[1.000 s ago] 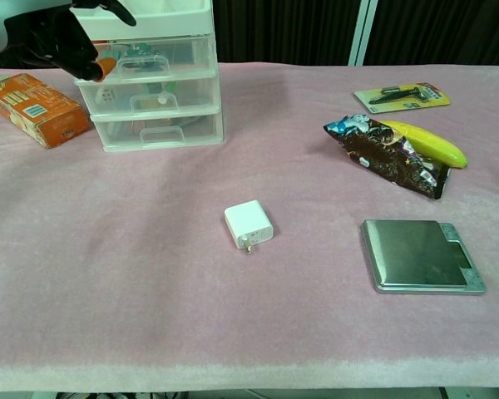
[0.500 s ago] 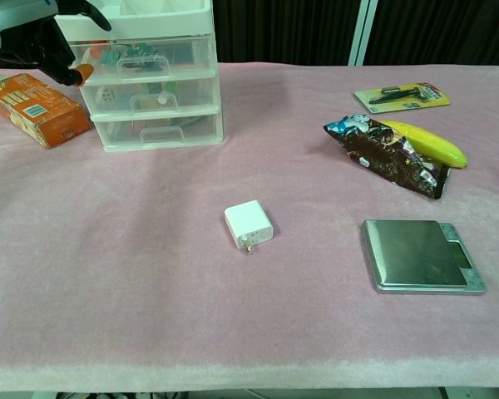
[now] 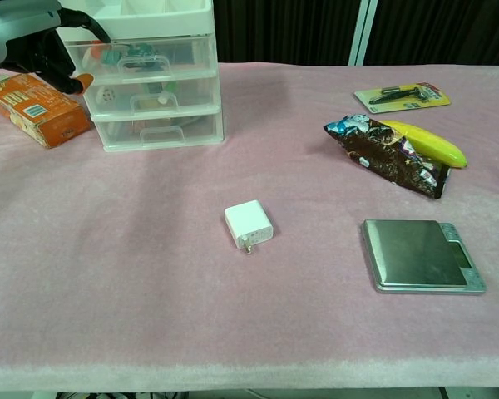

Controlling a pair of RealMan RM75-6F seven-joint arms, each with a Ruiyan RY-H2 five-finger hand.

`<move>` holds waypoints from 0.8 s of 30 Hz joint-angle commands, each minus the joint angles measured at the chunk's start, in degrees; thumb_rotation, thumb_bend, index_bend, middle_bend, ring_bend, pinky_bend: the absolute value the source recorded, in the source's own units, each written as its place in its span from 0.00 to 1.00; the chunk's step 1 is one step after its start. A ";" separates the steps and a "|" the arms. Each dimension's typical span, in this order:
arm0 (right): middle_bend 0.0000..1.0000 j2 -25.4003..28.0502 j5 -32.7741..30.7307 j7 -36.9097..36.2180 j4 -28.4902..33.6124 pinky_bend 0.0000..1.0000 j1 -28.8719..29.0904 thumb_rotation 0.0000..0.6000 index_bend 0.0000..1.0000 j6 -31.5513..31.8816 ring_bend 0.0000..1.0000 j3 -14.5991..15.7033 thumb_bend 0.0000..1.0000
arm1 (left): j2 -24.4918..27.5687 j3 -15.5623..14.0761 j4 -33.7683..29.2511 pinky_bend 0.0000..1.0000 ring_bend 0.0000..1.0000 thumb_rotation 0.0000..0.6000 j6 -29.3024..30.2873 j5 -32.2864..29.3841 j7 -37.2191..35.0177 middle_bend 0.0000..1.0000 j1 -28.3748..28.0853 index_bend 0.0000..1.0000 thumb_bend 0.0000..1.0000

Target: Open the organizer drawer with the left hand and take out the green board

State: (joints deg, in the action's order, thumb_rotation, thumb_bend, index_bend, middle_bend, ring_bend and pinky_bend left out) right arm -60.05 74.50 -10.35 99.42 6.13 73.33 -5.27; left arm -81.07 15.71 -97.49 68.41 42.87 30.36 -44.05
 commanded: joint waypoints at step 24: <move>0.00 -0.02 0.26 -0.11 0.11 0.16 -0.12 1.00 0.06 0.27 0.00 0.03 0.18 | 3.14 1.37 -3.99 0.98 0.98 1.00 -1.95 -3.23 -0.51 0.99 -0.38 0.43 0.48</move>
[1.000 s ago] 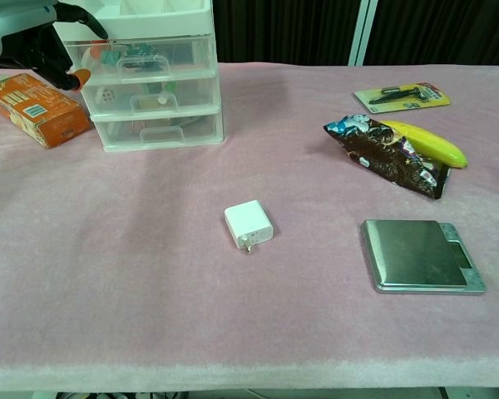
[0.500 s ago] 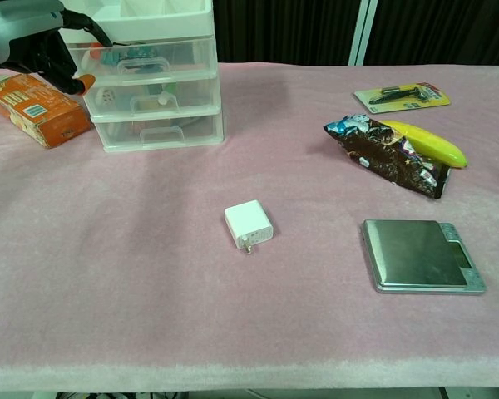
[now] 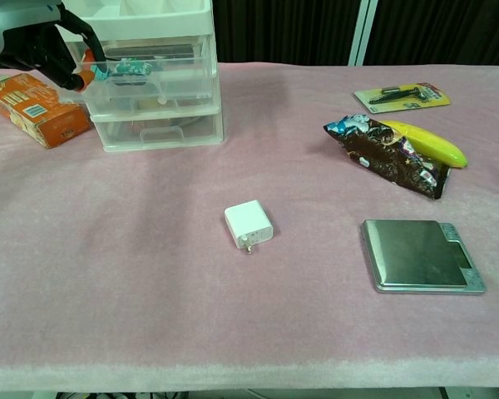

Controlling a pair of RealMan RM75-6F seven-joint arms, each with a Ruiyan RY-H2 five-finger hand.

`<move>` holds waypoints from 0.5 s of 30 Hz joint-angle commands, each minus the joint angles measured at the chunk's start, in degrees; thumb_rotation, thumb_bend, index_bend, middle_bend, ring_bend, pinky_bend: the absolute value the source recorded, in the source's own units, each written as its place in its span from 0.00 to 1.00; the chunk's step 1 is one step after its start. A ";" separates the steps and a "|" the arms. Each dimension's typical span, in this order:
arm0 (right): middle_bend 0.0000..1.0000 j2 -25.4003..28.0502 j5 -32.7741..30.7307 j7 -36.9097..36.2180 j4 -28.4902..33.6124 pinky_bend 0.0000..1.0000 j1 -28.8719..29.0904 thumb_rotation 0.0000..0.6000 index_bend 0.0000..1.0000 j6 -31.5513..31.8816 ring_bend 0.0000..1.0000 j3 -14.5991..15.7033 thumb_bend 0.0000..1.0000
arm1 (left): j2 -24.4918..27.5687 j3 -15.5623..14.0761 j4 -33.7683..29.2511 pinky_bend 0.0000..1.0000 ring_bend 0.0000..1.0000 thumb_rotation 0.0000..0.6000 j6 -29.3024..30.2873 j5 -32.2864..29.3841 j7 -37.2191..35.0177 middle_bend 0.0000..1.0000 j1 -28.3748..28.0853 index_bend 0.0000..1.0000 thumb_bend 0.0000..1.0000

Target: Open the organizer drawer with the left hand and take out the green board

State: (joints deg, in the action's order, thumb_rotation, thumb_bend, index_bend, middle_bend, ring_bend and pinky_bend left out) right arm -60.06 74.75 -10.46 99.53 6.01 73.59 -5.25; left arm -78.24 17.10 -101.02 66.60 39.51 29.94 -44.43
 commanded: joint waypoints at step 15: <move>0.00 -0.08 0.09 -0.27 -0.14 0.16 -0.05 1.00 0.06 0.28 0.00 -0.16 0.18 | 4.53 -2.54 -7.72 0.98 0.98 1.00 -0.50 0.99 -0.03 0.99 1.29 0.43 0.48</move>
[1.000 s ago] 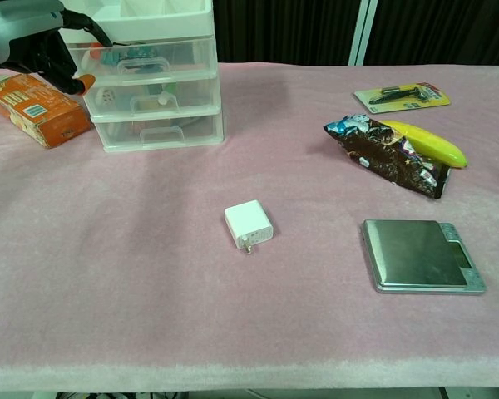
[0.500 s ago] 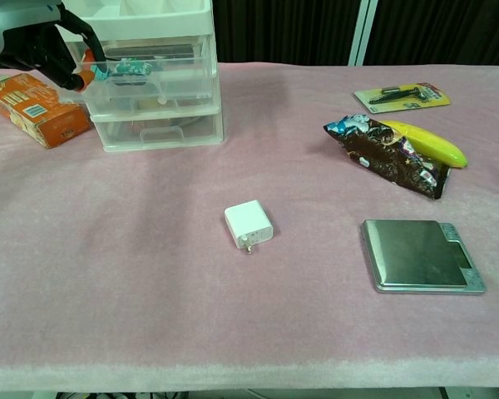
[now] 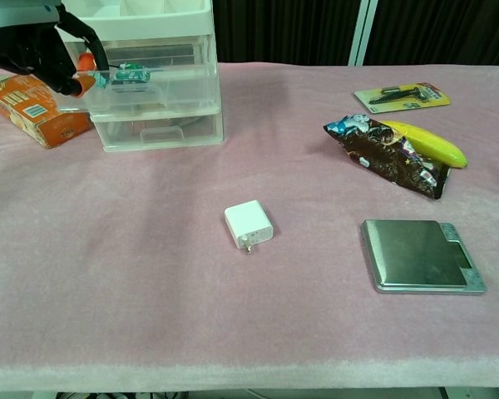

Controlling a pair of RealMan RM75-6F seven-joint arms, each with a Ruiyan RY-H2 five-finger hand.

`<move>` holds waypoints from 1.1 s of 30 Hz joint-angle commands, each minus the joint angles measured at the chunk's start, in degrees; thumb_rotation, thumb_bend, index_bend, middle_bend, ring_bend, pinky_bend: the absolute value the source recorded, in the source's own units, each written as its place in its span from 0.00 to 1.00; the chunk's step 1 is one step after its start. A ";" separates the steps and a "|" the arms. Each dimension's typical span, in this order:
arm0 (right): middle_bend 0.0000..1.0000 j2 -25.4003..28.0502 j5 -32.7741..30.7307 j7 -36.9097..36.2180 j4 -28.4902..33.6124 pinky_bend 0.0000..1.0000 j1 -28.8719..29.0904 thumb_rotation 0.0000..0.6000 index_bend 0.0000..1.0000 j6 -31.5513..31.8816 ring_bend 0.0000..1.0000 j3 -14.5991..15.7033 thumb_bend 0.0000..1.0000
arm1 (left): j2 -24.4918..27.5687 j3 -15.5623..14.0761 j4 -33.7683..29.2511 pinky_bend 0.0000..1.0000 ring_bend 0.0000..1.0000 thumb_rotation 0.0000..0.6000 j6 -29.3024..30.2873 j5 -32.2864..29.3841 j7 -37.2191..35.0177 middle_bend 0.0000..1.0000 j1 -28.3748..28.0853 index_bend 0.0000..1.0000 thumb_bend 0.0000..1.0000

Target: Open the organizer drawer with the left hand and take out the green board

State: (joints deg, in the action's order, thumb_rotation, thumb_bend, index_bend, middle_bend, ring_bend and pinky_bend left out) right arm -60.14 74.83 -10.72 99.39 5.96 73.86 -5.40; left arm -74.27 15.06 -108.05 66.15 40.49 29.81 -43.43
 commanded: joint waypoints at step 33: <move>0.00 0.00 0.11 -0.28 0.10 0.16 -0.02 1.00 0.06 -0.09 0.00 0.05 0.18 | 6.68 3.67 -5.65 1.00 1.00 1.00 3.81 -6.01 11.70 1.00 -6.23 0.37 0.27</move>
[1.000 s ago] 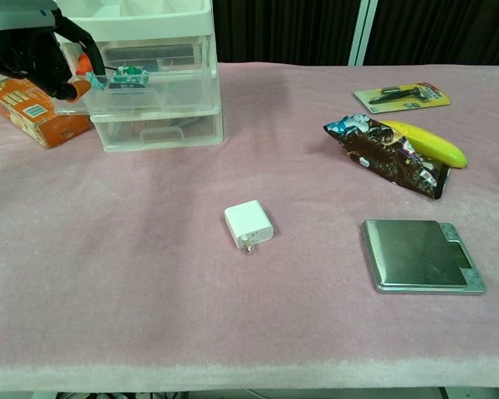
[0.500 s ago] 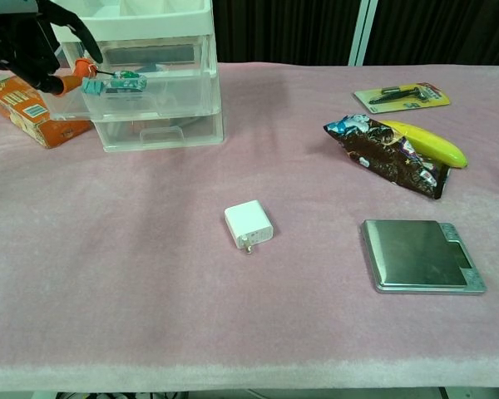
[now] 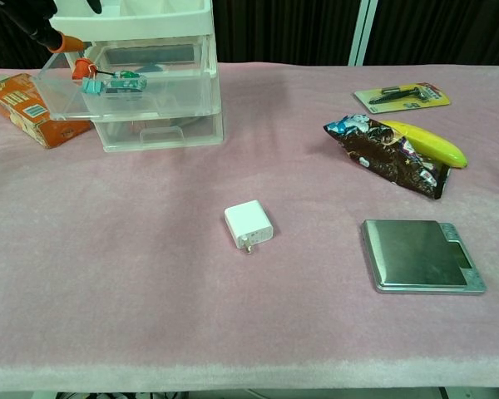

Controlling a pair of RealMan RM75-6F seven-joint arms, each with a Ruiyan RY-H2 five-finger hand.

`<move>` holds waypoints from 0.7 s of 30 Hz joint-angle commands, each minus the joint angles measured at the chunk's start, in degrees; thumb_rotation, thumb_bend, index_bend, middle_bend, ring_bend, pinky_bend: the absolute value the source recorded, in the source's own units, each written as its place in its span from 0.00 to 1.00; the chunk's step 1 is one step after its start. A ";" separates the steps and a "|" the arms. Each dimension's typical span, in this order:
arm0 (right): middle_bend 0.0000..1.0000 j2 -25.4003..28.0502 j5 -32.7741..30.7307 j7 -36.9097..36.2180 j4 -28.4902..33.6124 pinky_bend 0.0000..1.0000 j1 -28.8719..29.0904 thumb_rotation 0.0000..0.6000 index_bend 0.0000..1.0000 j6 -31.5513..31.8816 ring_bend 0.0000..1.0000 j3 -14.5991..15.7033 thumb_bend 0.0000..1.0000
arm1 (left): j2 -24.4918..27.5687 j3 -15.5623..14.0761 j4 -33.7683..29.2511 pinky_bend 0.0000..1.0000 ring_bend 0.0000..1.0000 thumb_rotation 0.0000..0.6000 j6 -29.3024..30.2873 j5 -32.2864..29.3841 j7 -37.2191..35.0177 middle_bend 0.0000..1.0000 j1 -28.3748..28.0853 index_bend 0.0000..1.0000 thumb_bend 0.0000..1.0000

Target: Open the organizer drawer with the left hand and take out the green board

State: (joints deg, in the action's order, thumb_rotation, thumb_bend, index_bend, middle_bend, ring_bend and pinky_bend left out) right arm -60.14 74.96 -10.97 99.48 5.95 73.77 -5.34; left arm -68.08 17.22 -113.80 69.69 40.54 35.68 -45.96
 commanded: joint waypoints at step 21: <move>0.00 0.30 -0.94 -1.48 0.00 0.16 0.03 1.00 0.06 -0.72 0.00 -0.31 0.19 | -3.01 4.40 7.04 1.00 1.00 1.00 2.49 -37.85 23.39 1.00 -17.73 0.40 0.24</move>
State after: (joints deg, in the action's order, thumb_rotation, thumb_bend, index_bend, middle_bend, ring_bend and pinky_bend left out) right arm -59.84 74.03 -12.45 99.49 5.99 73.04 -5.65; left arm -70.65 21.91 -107.23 72.13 2.94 58.65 -63.26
